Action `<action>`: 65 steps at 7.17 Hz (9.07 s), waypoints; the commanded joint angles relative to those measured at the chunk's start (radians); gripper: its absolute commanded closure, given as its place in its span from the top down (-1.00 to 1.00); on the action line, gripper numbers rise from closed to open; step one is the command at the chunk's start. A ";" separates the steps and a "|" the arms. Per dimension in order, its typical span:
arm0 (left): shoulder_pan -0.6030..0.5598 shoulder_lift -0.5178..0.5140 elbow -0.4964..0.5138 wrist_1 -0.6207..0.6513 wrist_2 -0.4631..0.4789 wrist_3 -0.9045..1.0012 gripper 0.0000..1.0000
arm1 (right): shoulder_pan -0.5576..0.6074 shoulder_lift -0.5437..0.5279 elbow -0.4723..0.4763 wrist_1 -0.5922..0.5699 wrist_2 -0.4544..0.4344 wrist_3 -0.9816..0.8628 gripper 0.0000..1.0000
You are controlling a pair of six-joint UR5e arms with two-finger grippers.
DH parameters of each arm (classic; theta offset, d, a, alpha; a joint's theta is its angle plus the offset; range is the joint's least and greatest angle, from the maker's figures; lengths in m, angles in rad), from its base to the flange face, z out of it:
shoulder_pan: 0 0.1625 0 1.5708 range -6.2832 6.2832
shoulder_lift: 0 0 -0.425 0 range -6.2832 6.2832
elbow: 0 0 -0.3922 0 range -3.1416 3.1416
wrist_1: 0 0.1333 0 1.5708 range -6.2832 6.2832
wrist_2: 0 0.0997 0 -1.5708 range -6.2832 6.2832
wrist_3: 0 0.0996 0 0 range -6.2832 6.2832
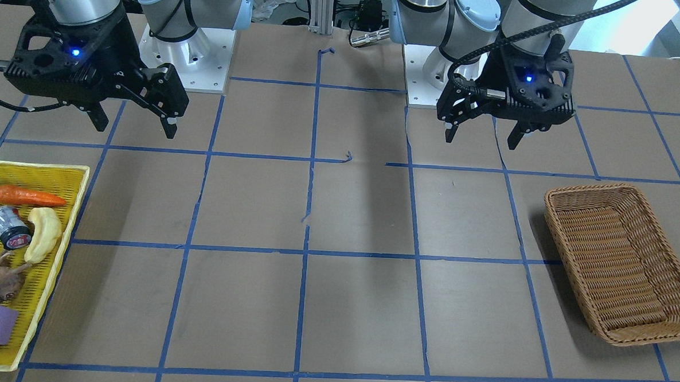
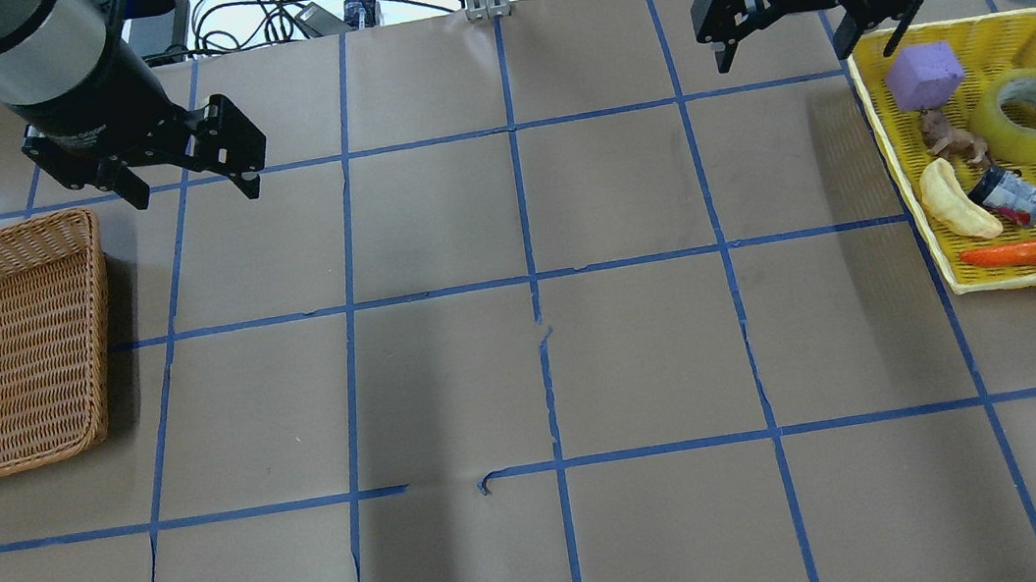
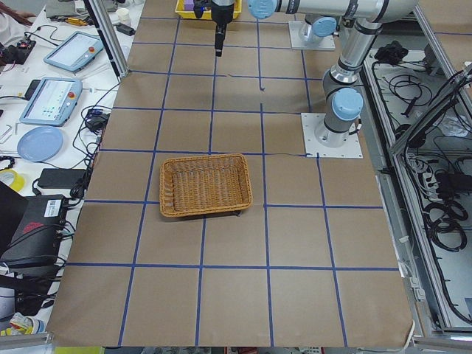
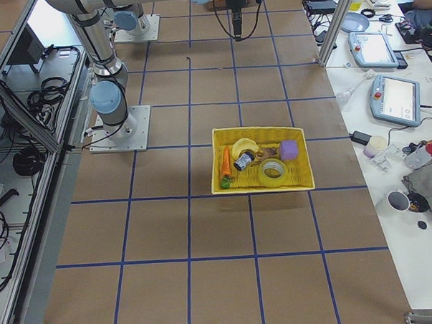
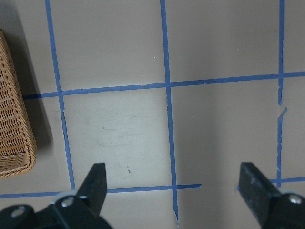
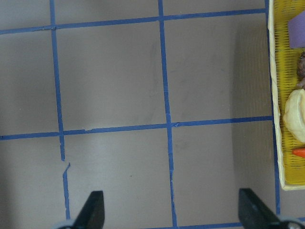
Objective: Transfer tape with both arms
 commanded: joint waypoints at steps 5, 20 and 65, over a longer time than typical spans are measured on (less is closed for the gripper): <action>-0.004 -0.016 0.002 0.011 -0.010 0.000 1.00 | 0.000 0.002 -0.005 -0.002 -0.002 0.005 1.00; -0.007 0.003 -0.009 0.014 -0.012 -0.002 1.00 | 0.005 -0.012 -0.002 0.012 -0.002 -0.012 1.00; 0.006 0.024 0.011 0.005 -0.021 0.014 1.00 | 0.491 0.413 0.216 -0.551 -0.056 0.404 1.00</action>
